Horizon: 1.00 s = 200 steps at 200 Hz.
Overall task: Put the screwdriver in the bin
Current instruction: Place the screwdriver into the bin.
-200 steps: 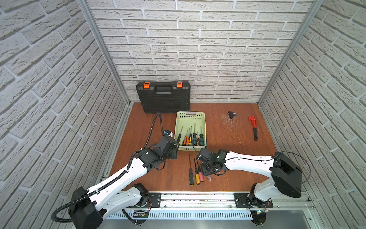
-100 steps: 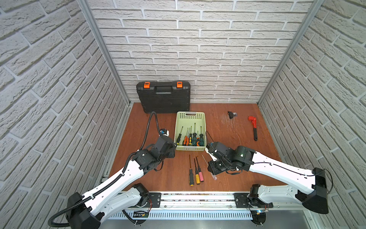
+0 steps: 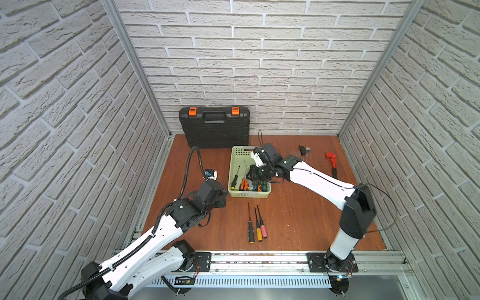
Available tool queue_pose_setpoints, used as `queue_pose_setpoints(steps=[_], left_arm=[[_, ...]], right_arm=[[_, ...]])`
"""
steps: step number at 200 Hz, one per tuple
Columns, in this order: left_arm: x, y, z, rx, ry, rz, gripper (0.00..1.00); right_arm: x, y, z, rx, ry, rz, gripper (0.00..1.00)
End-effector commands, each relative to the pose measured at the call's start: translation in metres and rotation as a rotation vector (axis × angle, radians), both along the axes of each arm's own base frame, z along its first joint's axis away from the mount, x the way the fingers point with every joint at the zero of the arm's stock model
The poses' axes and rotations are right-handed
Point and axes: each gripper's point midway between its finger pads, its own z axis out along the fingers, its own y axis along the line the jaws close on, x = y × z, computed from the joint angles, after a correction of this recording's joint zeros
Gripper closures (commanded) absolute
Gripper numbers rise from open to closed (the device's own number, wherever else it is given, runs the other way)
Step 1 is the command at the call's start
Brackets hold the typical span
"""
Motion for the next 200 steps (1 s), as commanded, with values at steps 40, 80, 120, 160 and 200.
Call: queue_pose_setpoints(steps=[40,80,120,160,200], left_arm=[[-0.001,0.021,0.011,0.013,-0.051,0.073,0.51],[0.001,0.019,0.008,0.033,-0.041,0.063,0.51],[-0.002,0.024,0.01,0.033,-0.056,0.073,0.5],[-0.004,0.027,0.009,0.036,-0.053,0.078,0.51],[-0.002,0.028,0.01,0.05,-0.054,0.082,0.51]], right_arm=[[0.038,0.038,-0.045,0.079,0.031,-0.068,0.94],[0.047,0.043,-0.064,0.082,0.052,-0.105,0.94],[0.049,0.037,-0.084,0.044,0.066,-0.139,0.94],[0.053,0.04,-0.096,0.04,0.075,-0.141,0.95],[0.054,0.042,-0.105,0.041,0.093,-0.139,0.93]])
